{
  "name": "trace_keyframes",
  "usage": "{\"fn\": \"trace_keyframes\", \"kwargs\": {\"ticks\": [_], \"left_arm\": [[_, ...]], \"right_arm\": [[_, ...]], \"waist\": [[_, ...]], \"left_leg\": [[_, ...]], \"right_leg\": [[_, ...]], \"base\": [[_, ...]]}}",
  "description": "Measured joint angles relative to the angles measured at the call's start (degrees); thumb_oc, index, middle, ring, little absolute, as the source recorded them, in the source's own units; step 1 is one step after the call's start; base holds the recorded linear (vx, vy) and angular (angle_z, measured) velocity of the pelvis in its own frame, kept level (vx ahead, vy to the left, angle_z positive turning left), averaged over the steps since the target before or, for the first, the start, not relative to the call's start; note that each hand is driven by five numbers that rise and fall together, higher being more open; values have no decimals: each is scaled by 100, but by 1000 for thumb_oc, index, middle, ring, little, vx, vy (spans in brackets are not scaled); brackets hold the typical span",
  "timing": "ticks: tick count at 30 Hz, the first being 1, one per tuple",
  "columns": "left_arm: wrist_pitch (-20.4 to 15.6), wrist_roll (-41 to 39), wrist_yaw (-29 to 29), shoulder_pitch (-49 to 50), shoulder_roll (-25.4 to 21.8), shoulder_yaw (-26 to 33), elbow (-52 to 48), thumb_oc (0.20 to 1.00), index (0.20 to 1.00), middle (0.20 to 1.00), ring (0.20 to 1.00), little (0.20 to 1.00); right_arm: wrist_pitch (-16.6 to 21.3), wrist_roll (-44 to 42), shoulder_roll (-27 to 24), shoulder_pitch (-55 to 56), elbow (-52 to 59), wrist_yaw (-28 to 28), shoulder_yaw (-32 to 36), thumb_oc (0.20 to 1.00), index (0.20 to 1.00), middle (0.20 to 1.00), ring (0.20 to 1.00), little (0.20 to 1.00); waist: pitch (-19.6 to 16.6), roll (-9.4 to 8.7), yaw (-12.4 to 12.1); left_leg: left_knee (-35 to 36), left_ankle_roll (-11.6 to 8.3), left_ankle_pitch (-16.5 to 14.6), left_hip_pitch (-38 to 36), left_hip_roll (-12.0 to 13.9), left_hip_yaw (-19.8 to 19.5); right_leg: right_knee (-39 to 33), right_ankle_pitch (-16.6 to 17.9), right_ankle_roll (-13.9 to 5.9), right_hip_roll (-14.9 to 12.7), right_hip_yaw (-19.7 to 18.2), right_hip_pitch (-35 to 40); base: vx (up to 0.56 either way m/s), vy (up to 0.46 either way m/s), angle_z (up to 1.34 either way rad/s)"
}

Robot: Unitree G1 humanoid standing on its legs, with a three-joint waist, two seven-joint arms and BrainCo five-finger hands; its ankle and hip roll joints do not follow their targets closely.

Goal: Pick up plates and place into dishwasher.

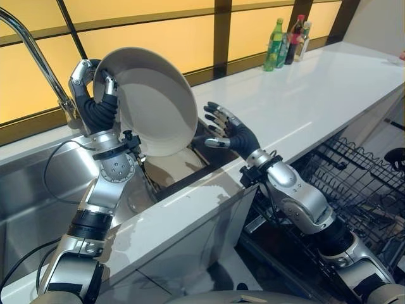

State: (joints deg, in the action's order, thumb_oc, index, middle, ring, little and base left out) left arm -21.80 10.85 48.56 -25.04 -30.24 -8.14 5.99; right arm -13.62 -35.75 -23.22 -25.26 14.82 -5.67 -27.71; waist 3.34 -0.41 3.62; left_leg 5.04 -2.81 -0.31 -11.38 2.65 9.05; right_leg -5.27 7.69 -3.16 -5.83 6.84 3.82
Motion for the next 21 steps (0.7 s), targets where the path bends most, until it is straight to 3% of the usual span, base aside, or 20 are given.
{"fn": "trace_keyframes", "kwargs": {"ticks": [5,16,21], "left_arm": [[1,812,366,-76,-16,-220,4,200,200,200,200,200],[7,961,783,-111,-39,-228,4,200,200,200,200,200],[5,1314,1095,-110,11,-241,3,200,200,200,200,200]], "right_arm": [[-28,-95,104,-18,-146,-23,-11,1000,1000,1000,1000,1000],[-45,-86,145,-48,-275,171,-14,1000,1000,1000,1000,1000],[-20,-33,270,-50,-442,-45,-15,1000,1000,1000,1000,1000]], "waist": [[-99,-14,-6],[-105,-18,-1],[-113,-22,-15]], "left_leg": [[0,-3,-2,-2,1,4],[-2,-7,-5,-9,16,28],[-2,-7,-5,-11,18,21]], "right_leg": [[-4,-2,2,3,0,-3],[-22,-11,14,16,-1,-11],[-22,-11,15,17,-1,-9]], "base": [[0,0,0],[0,0,0],[0,0,0]]}}
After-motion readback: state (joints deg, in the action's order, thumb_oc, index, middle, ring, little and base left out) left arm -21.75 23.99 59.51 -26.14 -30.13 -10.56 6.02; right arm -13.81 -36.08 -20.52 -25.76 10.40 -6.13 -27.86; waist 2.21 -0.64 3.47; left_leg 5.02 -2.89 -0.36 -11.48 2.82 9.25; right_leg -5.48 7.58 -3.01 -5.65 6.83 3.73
